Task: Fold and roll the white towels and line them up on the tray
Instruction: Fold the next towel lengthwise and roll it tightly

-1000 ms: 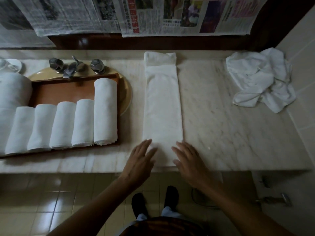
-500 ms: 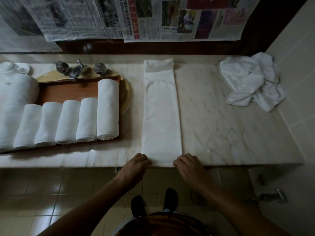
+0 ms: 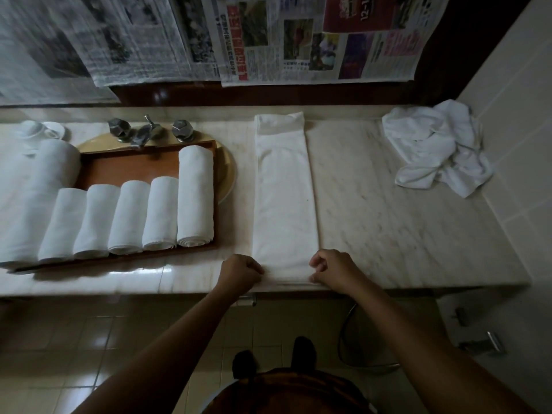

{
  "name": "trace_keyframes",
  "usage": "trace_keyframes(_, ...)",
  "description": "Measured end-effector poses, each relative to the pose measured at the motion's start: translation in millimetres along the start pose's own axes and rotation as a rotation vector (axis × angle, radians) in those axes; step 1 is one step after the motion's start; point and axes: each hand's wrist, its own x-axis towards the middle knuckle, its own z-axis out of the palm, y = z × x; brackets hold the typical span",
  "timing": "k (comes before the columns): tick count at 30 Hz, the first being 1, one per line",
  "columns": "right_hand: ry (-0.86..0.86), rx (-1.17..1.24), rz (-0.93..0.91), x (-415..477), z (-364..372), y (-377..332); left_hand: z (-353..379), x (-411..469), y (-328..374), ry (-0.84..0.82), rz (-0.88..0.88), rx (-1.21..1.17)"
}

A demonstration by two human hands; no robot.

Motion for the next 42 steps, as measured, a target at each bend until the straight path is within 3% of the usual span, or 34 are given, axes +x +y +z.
trace_keyframes(5, 0.084, -0.138, -0.099, -0.9, 11.2, -4.9, 3.7, 8.4, 6.9, -0.011, 0.059, 0.166)
trace_keyframes(11, 0.132, -0.409, -0.349, -18.9, 39.2, -11.7, 25.4, -9.1, 5.0, 0.061, 0.424, 0.58)
trace_keyframes(20, 0.241, -0.466, -0.464, -27.7, 52.9, 0.8, 29.3, -19.6, -29.8, 0.028, 0.697, 0.71)
trace_keyframes(33, 0.235, -0.539, -0.469, -18.3, 46.7, -1.4, 17.6, -3.4, -27.1, 0.017, 0.732, 0.793)
trace_keyframes(38, 0.139, -0.537, -0.421, -19.0, 41.8, 0.3, 10.7, -3.8, -11.9, -0.106, 0.664, 0.725)
trace_keyframes(42, 0.093, -0.44, -0.394, -19.8, 29.6, 3.2, -2.0, -0.1, -10.4, -0.134, 0.518, 0.488)
